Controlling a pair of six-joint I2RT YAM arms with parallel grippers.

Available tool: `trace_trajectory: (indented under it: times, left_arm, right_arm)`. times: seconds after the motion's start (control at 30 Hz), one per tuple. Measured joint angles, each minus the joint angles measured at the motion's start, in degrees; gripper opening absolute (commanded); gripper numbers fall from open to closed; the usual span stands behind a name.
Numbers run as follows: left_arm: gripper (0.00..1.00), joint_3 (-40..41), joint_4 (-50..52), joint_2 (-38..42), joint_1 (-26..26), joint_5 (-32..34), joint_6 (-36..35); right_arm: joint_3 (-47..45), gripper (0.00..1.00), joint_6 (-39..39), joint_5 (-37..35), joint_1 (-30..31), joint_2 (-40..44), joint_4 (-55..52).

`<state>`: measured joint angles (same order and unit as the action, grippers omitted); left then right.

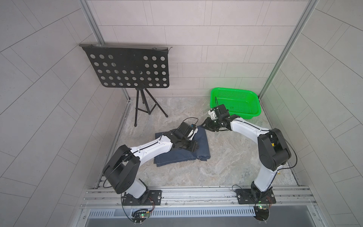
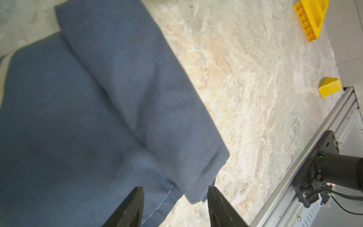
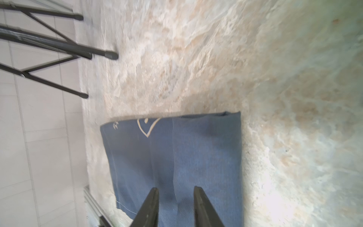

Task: Roll up the pillowcase
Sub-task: Roll the pillowcase at the center of the board.

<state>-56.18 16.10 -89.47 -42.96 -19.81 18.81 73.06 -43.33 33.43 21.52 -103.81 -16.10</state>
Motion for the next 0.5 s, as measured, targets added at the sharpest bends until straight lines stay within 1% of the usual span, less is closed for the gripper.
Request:
trace_trajectory:
  times: [0.1,0.2,0.33,0.5]
  left_arm:
    - [0.57,-1.01,-2.54,-2.51,-1.84,-0.13,0.07]
    - [0.57,-1.18,-3.82,-5.33,-3.28,-0.15,-0.04]
    - [0.57,-0.48,-4.63,-8.48,-4.35,-0.07,-0.63]
    - [0.57,2.6,-7.13,-10.03,-4.44,0.11,-1.05]
  right_arm:
    - [2.23,0.22,0.85,2.56,-0.17,-4.02,1.49]
    - [4.2,0.2,1.4,4.13,-0.13,-8.5,2.58]
    - [4.92,0.19,2.21,4.66,-0.39,-12.68,2.84]
    - [6.47,0.21,3.98,4.57,-0.68,-16.02,3.41]
